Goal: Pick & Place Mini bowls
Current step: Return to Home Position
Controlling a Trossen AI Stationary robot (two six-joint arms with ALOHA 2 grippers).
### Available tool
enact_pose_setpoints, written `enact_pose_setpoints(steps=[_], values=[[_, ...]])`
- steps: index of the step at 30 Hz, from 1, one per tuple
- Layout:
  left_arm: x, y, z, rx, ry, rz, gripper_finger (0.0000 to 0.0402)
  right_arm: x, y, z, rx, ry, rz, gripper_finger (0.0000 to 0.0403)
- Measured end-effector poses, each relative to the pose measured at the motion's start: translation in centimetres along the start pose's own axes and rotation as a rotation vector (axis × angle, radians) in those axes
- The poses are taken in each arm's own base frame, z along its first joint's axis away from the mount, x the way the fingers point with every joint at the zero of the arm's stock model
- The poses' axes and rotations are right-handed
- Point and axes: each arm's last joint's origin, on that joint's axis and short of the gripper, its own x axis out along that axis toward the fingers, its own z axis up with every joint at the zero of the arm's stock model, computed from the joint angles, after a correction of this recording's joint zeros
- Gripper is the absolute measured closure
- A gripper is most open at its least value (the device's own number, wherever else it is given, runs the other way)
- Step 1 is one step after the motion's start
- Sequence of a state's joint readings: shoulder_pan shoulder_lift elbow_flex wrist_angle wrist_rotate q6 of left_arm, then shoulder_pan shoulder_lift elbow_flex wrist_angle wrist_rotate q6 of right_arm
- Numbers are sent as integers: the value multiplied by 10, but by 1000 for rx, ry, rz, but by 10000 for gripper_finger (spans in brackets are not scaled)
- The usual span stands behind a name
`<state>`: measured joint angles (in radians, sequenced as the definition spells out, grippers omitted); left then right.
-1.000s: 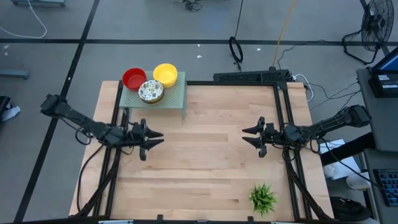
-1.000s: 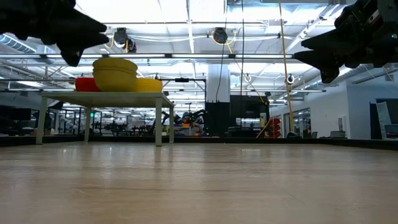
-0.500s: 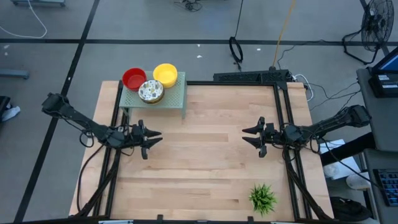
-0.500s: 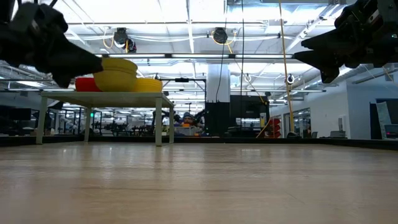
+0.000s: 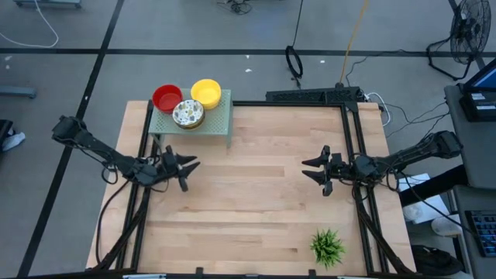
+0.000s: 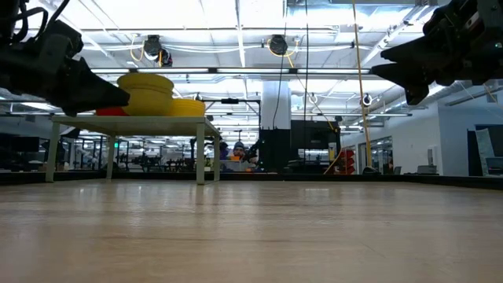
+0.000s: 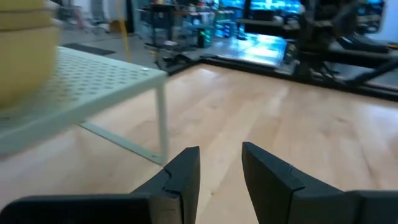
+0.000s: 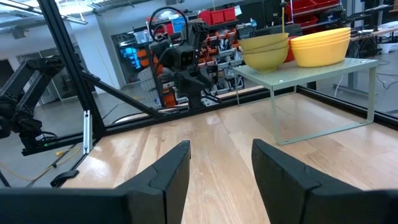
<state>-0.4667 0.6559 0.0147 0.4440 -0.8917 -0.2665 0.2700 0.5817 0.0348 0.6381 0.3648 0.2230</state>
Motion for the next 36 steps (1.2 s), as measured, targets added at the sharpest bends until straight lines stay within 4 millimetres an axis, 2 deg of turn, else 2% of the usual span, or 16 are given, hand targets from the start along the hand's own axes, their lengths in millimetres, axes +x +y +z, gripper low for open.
enact_pose_setpoints(steps=[4,9,16,20,36], values=[[0,-1,-1,17,17,-50,279,-1,0,2,5,-13,3,242],[0,0,0,78,5,-6,280,-4,0,7,21,-54,12,242],[0,-1,0,-56,9,-33,279,-7,0,12,37,-94,21,241],[0,-3,0,-21,24,-88,279,-11,-1,16,53,-135,30,243],[0,-4,-1,0,34,-130,279,-12,-16,4,-12,-4,-96,242]])
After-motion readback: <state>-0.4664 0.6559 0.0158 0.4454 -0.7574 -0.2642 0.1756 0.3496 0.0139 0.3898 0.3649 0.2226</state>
